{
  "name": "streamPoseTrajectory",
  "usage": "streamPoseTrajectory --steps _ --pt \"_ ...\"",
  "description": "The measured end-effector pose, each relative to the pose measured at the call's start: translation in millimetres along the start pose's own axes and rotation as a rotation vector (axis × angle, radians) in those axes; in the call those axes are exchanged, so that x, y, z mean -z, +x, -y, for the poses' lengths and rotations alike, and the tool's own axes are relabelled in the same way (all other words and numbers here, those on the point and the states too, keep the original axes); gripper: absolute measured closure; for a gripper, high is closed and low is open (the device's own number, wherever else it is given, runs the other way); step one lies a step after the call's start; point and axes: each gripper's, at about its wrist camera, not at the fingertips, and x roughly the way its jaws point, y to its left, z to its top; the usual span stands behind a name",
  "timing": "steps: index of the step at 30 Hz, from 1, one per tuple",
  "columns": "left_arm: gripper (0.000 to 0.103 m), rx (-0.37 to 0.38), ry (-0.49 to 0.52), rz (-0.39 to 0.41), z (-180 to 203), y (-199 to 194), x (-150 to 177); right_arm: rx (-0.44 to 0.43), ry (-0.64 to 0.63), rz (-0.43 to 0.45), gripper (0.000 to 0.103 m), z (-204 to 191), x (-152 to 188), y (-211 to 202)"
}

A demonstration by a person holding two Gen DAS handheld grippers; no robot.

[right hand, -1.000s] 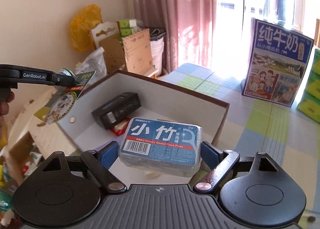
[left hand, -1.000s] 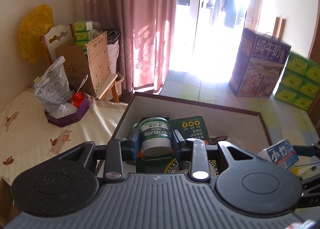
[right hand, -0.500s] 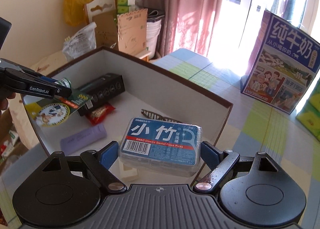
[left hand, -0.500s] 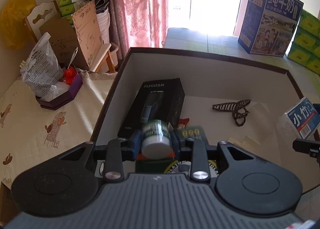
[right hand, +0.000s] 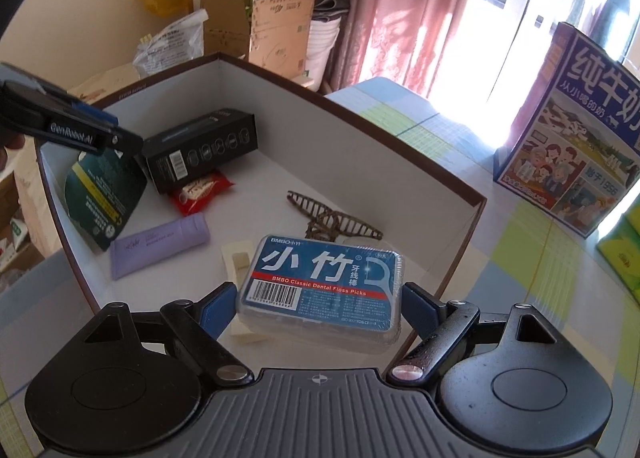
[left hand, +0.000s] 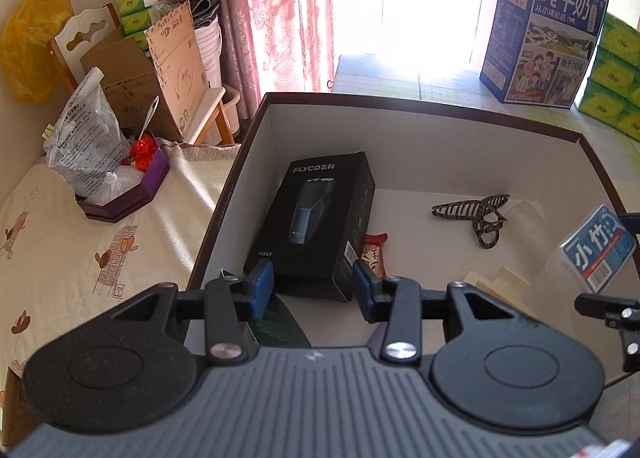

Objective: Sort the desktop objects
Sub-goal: 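Open both tools to drop the lip balm tin and floss box inside, then withdraw both tools from the box toward the yellow packet and white brush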

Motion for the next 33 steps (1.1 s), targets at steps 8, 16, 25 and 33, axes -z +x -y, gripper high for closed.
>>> streamPoseTrajectory --steps 8,16,25,33 --pt "0.059 0.004 -0.002 -0.009 2 -3 3 -0.011 -0.029 -0.008 0.018 -1 3 5" --pt "0.044 0.037 0.022 -0.032 8 -11 8 -0.032 -0.025 0.005 0.011 2 2 -5" --pt "0.025 0.055 0.061 -0.035 20 -20 5 -0.033 -0.021 0.003 0.009 1 2 -7" --pt "0.016 0.056 0.078 -0.036 26 -28 3 -0.041 0.006 0.007 0.002 1 2 -14"
